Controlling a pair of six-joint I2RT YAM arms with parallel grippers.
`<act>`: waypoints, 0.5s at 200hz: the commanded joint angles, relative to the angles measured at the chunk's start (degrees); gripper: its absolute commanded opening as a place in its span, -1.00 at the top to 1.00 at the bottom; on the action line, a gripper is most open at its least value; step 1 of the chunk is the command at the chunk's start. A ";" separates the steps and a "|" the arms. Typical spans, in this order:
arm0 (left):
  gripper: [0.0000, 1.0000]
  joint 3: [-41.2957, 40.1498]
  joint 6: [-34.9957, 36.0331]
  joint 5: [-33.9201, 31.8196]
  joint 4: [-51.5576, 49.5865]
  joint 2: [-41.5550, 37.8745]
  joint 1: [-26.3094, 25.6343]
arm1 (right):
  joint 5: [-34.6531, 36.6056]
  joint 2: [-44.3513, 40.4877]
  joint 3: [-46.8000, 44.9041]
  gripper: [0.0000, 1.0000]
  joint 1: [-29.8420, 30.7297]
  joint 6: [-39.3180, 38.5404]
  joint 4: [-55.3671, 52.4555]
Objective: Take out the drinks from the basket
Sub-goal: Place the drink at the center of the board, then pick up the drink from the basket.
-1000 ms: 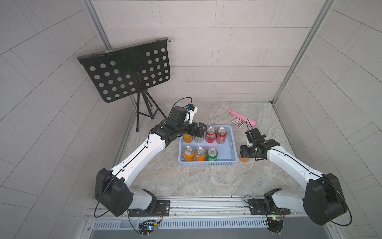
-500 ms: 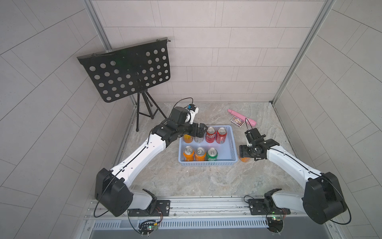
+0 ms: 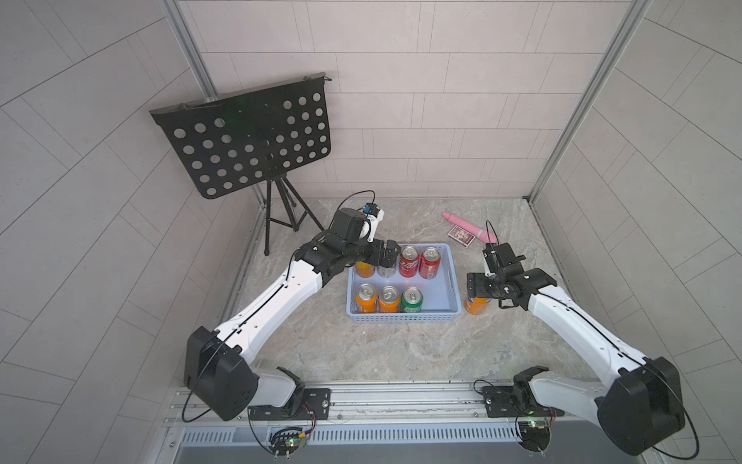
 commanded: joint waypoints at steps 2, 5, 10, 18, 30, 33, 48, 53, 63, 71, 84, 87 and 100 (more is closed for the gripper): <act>-1.00 0.23 1.95 -6.10 -0.96 -3.08 -0.25 | 3.63 -4.09 3.23 -0.80 -0.26 -0.19 -3.39; -1.00 0.07 1.96 -6.91 -0.89 -3.35 -0.24 | 3.61 -4.47 3.66 -0.80 -0.25 -0.33 -3.59; -1.00 -0.24 2.09 -8.38 -0.70 -3.76 -0.23 | 3.17 -5.12 4.25 -0.80 -0.25 -0.70 -3.93; -1.00 -0.62 2.22 -10.69 -0.97 -4.49 -0.20 | 1.78 -6.18 5.23 -0.80 -0.25 -1.38 -4.27; -1.00 -1.11 2.33 -13.48 -2.13 -5.54 -0.21 | -1.23 -7.54 6.56 -0.79 -0.25 -2.20 -4.68; -1.00 -1.20 2.46 -14.07 -2.44 -5.83 -0.26 | -2.07 -7.93 6.70 -0.79 -0.26 -2.39 -4.76; -1.00 -2.23 2.48 -17.98 -4.04 -7.53 -0.19 | -6.11 -9.36 7.73 -0.79 -0.21 -2.51 -4.55; -1.00 -2.84 2.38 -19.73 -4.11 -8.27 -0.23 | -7.26 -9.61 7.99 -0.79 -0.27 -2.49 -4.36; -1.00 -4.32 2.31 -23.13 -3.82 -9.89 -0.05 | -9.09 -9.69 8.50 -0.78 -0.26 -2.05 -3.97; -1.00 -5.86 2.21 -25.27 -2.85 -10.94 0.04 | -9.61 -9.32 8.95 -0.78 -0.13 -1.77 -4.10; -1.00 -7.26 2.26 -26.64 -1.60 -12.21 0.17 | -6.94 -7.80 10.05 -0.78 -0.13 -1.38 -6.06; -1.00 -7.40 2.29 -26.58 -1.48 -12.30 0.16 | -5.82 -7.35 10.34 -0.78 -0.11 -1.34 -6.80; -1.00 -7.49 2.21 -26.75 -1.33 -12.34 0.22 | -1.31 -4.73 11.24 -0.78 -0.20 -1.31 -10.25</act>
